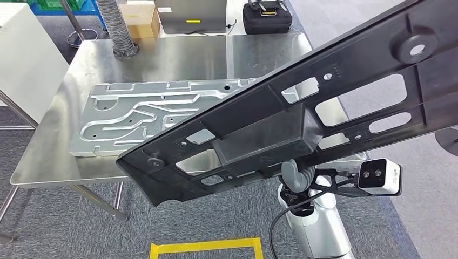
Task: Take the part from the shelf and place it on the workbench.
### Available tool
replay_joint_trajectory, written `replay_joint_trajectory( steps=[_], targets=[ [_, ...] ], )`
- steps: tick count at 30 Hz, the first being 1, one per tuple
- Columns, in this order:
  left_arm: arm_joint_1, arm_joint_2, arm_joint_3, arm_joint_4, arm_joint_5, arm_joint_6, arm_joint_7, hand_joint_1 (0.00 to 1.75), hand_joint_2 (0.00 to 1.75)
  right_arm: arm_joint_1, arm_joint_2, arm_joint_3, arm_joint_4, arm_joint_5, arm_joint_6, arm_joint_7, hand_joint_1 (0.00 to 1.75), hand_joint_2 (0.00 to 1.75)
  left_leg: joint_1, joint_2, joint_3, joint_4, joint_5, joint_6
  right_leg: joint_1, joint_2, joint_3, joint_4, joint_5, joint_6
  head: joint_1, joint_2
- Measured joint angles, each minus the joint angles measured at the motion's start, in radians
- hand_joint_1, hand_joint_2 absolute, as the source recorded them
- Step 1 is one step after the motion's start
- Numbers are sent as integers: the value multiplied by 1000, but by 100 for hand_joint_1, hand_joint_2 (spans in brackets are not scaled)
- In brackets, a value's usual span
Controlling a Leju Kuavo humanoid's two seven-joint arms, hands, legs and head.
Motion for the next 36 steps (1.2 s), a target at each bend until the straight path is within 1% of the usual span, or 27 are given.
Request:
replay_joint_trajectory(
  steps=[1,3,5,6,7,9,10,11,12,13,14,15,16,17,19,21,22,23,25,26,27,28,30,31,32,33,36],
  targets=[
    [0,-1,0,0,0,0,0,0,175,0,0,0,0,0,-2,0,175,175,0,0,2,0,-4,-5,4,0,14,-37,11,-6,0,0],
    [0,-2,0,0,0,0,-1,0,175,1,0,0,0,1,-7,0,175,175,0,1,2,-2,-10,-16,9,2,19,-56,6,-14,0,0],
    [1,0,0,0,0,0,-2,0,175,3,0,0,0,1,-9,0,175,175,0,2,7,0,-19,-27,3,4,28,-64,3,-22,0,0],
    [0,0,0,0,0,0,-2,0,175,3,1,0,0,1,-10,0,175,175,0,3,0,23,-33,-31,-1,3,36,-70,1,-27,0,0],
    [0,0,0,0,0,0,-2,0,175,3,2,0,0,1,-10,0,175,175,1,3,-20,67,-55,-35,-4,1,45,-75,-1,-31,0,0],
    [2,-2,0,1,1,0,-3,0,175,3,4,0,1,1,-16,5,175,175,6,4,-96,206,-108,-43,-3,-1,55,-76,-10,-38,0,0],
    [4,-2,0,1,1,0,-3,0,175,4,4,0,2,1,-21,9,175,175,7,4,-134,265,-123,-46,-3,0,58,-76,-14,-38,0,0],
    [6,-2,0,1,1,0,-4,0,175,3,5,0,5,-1,-28,14,175,175,8,4,-158,294,-119,-48,-2,0,63,-75,-19,-38,0,0],
    [7,-2,0,1,1,0,-4,0,175,1,5,0,8,-3,-36,19,175,175,8,4,-163,282,-95,-49,-2,1,70,-73,-25,-37,-1,0],
    [7,-2,0,1,1,0,-4,0,175,-2,5,-1,11,-7,-44,23,175,175,8,4,-150,234,-54,-48,-3,2,77,-71,-31,-34,0,0],
    [7,-2,0,1,0,0,-6,0,175,-7,5,-3,15,-10,-52,27,175,175,8,4,-123,160,-5,-46,-3,3,85,-70,-38,-32,0,0],
    [6,-2,0,1,1,0,-7,0,175,-15,5,-8,18,-13,-60,31,175,175,7,4,-96,93,29,-42,-1,3,91,-67,-44,-28,0,0],
    [6,-2,0,1,2,1,-9,0,175,-23,5,-14,22,-15,-70,35,175,175,5,4,-75,43,50,-36,1,3,93,-65,-49,-23,0,0],
    [5,-3,0,1,3,2,-11,0,175,-31,5,-22,26,-15,-81,40,175,175,3,4,-65,16,56,-31,2,4,92,-64,-51,-18,0,0],
    [7,-5,1,1,6,3,-15,0,175,-47,5,-41,38,13,-125,51,175,175,3,3,-65,9,50,-21,3,4,89,-64,-53,-8,0,0],
    [9,-7,2,1,13,5,-21,0,175,-71,4,-64,60,121,-240,63,175,175,6,3,-63,4,51,-10,1,3,80,-44,-68,3,0,0],
    [9,-9,3,1,18,5,-25,0,175,-88,3,-75,78,218,-340,69,175,175,8,4,-61,1,52,-4,0,3,63,-8,-88,8,0,0],
    [9,-10,5,1,22,6,-30,0,175,-106,2,-87,101,329,-458,75,175,175,8,5,-60,0,51,0,-3,2,33,51,-116,13,0,0],
    [10,-12,8,1,24,5,-39,0,175,-140,-2,-108,152,521,-677,88,175,175,7,4,-59,0,49,4,-5,2,-44,192,-169,19,0,0],
    [12,-13,8,1,22,3,-42,0,175,-155,-5,-118,177,577,-748,94,175,175,7,3,-59,1,48,5,-6,2,-72,236,-174,20,0,0],
    [14,-14,8,1,20,2,-44,0,175,-173,-8,-125,198,609,-788,99,175,175,7,3,-57,3,46,5,-7,2,-81,238,-156,20,0,0],
    [16,-15,8,1,17,-1,-45,0,175,-195,-12,-131,220,635,-815,103,175,175,7,3,-54,4,43,3,-7,2,-69,198,-120,19,0,0],
    [15,-17,8,1,12,-5,-45,0,175,-245,-20,-137,259,673,-835,112,175,175,5,3,-48,9,35,-3,-5,1,-10,53,-37,13,0,0],
    [13,-18,8,1,10,-7,-44,0,175,-271,-23,-138,279,690,-841,117,175,175,4,3,-47,11,31,-7,-4,2,14,-4,-15,10,0,0],
    [9,-18,8,1,8,-9,-44,0,175,-295,-26,-138,299,706,-846,120,175,175,2,3,-48,13,29,-11,-2,2,27,-37,-7,7,0,0],
    [6,-18,8,1,5,-11,-43,0,175,-318,-29,-138,321,723,-851,124,175,175,1,4,-49,13,28,-15,0,2,29,-45,-12,3,0,0],
    [1,-18,8,1,1,-15,-40,0,175,-384,-38,-137,383,790,-883,133,175,175,1,4,-55,25,17,-30,-5,1,31,-54,-10,-13,0,0]
  ],
)
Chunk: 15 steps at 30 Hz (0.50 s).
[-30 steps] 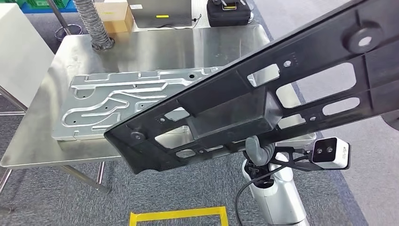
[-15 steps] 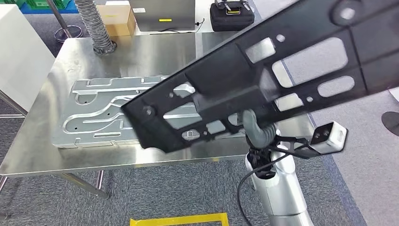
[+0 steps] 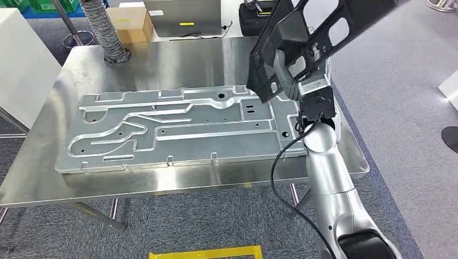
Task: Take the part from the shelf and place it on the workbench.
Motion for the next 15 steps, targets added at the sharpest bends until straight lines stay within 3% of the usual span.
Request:
replay_joint_trajectory(
  steps=[2,4,5,6,7,10,12,15],
  targets=[
    [-3,1,0,0,-2,-2,1,0,175,-43,-3,9,39,71,-38,11,175,175,2,0,-38,82,-45,-10,-3,-2,3,-5,1,-10,0,0],
    [-4,1,-1,0,-4,-3,2,0,175,-84,-5,28,82,161,-71,33,175,175,5,1,-108,220,-101,-17,-1,-1,4,-5,-1,-15,0,0],
    [-5,1,-1,0,-6,-3,2,0,175,-103,-5,43,107,212,-80,48,175,175,5,1,-136,270,-112,-18,0,0,5,-4,-2,-17,0,0],
    [-5,1,-2,0,-7,-3,3,0,175,-119,-5,59,133,262,-85,63,175,175,5,1,-150,287,-105,-19,1,1,7,-4,-4,-17,0,0],
    [-7,1,-2,0,-8,-3,3,0,175,-136,-4,79,160,316,-88,78,175,175,5,1,-142,260,-77,-18,1,2,10,-4,-6,-17,0,0],
    [-16,1,-5,0,-14,-3,4,0,175,-198,4,148,256,472,-97,124,175,175,2,1,-55,53,30,-4,5,4,19,0,-14,-11,0,0],
    [-22,0,-6,0,-15,-3,4,0,175,-240,17,199,324,568,-102,161,175,175,-3,1,-29,-8,44,6,7,5,17,1,-16,-3,0,0],
    [-25,-4,-8,0,-15,-2,4,0,175,-285,47,276,423,696,-97,227,175,175,1,0,-25,-18,45,17,9,4,14,5,-22,11,0,0]
  ],
)
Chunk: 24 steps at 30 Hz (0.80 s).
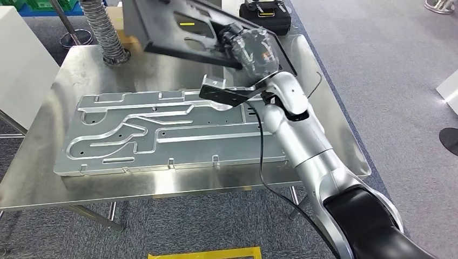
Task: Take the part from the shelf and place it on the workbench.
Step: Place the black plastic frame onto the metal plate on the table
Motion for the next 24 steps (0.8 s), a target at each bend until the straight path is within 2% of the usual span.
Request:
replay_joint_trajectory(
  steps=[2,4,5,6,7,8,9,10,11,13,15,16,18,20,21,22,23,24],
  targets=[
    [-4,-4,0,0,0,2,0,0,175,-30,23,45,65,61,9,40,175,175,6,0,6,-8,3,10,-1,-1,-28,64,-38,10,0,0],
    [-6,-6,0,0,1,4,1,0,175,-54,43,83,126,101,27,71,175,175,5,0,7,-8,2,15,-5,-2,-95,199,-97,17,0,0],
    [-5,-7,0,0,2,5,2,0,175,-63,54,101,156,118,40,86,175,175,5,0,7,-8,1,16,-7,-3,-128,258,-113,19,0,0],
    [-4,-8,0,0,2,6,2,0,175,-69,64,118,185,133,53,101,175,175,5,-1,8,-8,0,16,-9,-3,-147,286,-111,20,0,0],
    [-2,-10,0,0,3,7,3,0,175,-74,74,133,214,147,67,116,175,175,5,-3,10,-6,-2,15,-10,-3,-146,273,-90,20,0,0],
    [0,-11,0,0,4,9,3,0,175,-79,85,145,238,157,79,131,175,175,5,-4,11,-5,-4,13,-11,-3,-125,219,-53,17,0,0],
    [2,-14,0,0,6,11,3,0,175,-87,96,155,261,165,90,146,175,175,5,-6,13,-2,-7,10,-10,-3,-94,143,-13,12,0,0],
    [3,-16,0,0,8,12,3,0,175,-96,107,163,282,171,102,161,175,175,3,-6,12,1,-10,6,-7,-4,-64,75,15,7,0,0],
    [4,-18,0,0,9,13,3,0,175,-106,119,171,303,176,115,175,175,175,2,-6,11,3,-12,2,-4,-4,-44,27,32,2,0,0],
    [5,-20,0,0,11,14,3,0,175,-122,140,182,344,183,144,212,175,175,1,-5,10,3,-15,-7,1,-4,-32,0,33,-5,0,0],
    [7,-20,0,0,12,14,3,0,175,-129,157,187,380,189,172,253,175,175,1,-4,13,3,-19,-17,-1,-4,-26,-8,35,-15,0,0],
    [7,-20,0,0,12,14,3,0,175,-133,164,189,393,192,182,272,175,175,1,-3,8,17,-30,-22,-4,-5,-22,-13,37,-21,0,0],
    [8,-20,0,0,12,15,3,0,175,-143,178,192,419,200,205,309,175,175,5,-1,-31,109,-82,-30,-9,-7,-16,-21,39,-30,0,0],
    [8,-21,0,0,10,15,6,0,175,-150,188,194,448,211,230,347,175,175,8,-1,-97,244,-138,-37,-9,-7,-15,-21,38,-32,0,0],
    [8,-21,0,0,9,15,7,0,175,-151,190,196,462,216,239,363,175,175,10,0,-118,282,-145,-40,-9,-7,-14,-21,37,-32,0,0],
    [8,-22,0,0,7,14,9,0,175,-151,192,197,474,220,245,374,175,175,12,0,-122,281,-131,-43,-9,-6,-13,-20,36,-31,0,0],
    [8,-22,0,0,5,14,10,0,175,-151,192,198,484,222,249,382,175,175,14,0,-105,239,-100,-44,-10,-6,-12,-18,34,-29,0,0],
    [7,-22,0,0,4,14,11,0,175,-151,193,198,491,223,251,387,175,175,17,1,-71,167,-60,-44,-11,-6,-11,-15,31,-25,0,0]
  ],
)
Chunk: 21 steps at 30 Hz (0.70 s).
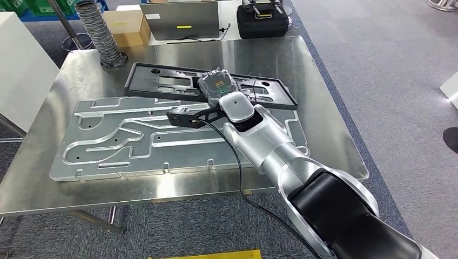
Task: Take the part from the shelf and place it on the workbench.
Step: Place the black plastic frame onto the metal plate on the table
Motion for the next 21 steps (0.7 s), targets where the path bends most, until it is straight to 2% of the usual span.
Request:
replay_joint_trajectory(
  steps=[2,3,6,7,9,11,12,13,14,16,17,18,21],
  targets=[
    [-4,-1,0,0,-3,0,2,0,175,-2,1,0,11,1,3,5,175,175,0,0,61,-122,45,5,3,2,0,8,-6,10,0,0],
    [-6,-2,-1,0,-3,0,4,0,175,-3,2,0,17,1,6,7,175,175,-2,-1,75,-151,50,10,4,3,-1,11,-8,15,0,0],
    [-9,-4,-1,0,-5,-1,9,0,175,-4,3,0,34,3,16,7,175,175,-4,-3,75,-157,49,29,4,3,-4,13,-10,31,0,0],
    [-10,-5,-1,0,-5,-1,10,0,175,-4,3,0,38,3,19,7,175,175,-3,-3,76,-158,50,36,2,3,-8,25,-20,37,0,0],
    [-13,-7,-1,0,-6,-1,11,0,175,-5,2,0,45,7,24,7,175,175,-2,-2,78,-162,53,46,0,2,-45,107,-69,46,0,0],
    [-14,-8,-2,0,-7,-1,12,0,175,-3,2,1,54,12,31,7,175,175,-4,-1,77,-162,52,51,0,2,-114,249,-129,49,0,0],
    [-14,-8,-2,0,-7,-1,13,0,175,0,1,3,60,16,35,6,175,175,-6,-2,78,-161,51,52,1,2,-139,297,-140,48,0,0],
    [-14,-8,-2,0,-8,-1,13,0,175,3,0,5,65,20,38,6,175,175,-8,-2,78,-161,51,53,1,2,-146,309,-132,46,0,0],
    [-14,-8,-2,0,-9,-1,13,0,175,5,-1,7,71,25,42,6,175,175,-10,-3,79,-160,50,53,2,2,-133,276,-106,41,0,0],
    [-15,-11,-2,0,-11,-1,14,0,175,6,-2,10,79,35,53,6,175,175,-15,-4,81,-159,49,53,8,2,-67,134,-37,25,0,0],
    [-16,-13,-3,0,-12,-1,14,0,175,6,-2,11,82,41,60,6,175,175,-18,-4,81,-159,48,51,11,1,-38,71,-14,18,0,0],
    [-17,-15,-3,0,-12,-1,15,0,175,6,-2,14,86,47,67,5,175,175,-19,-4,80,-159,47,48,14,0,-20,32,-3,13,0,0],
    [-19,-17,-6,0,-14,1,19,0,175,9,-4,25,100,61,88,5,175,175,-18,-2,79,-162,45,35,14,-1,-12,8,1,7,0,0]
  ],
)
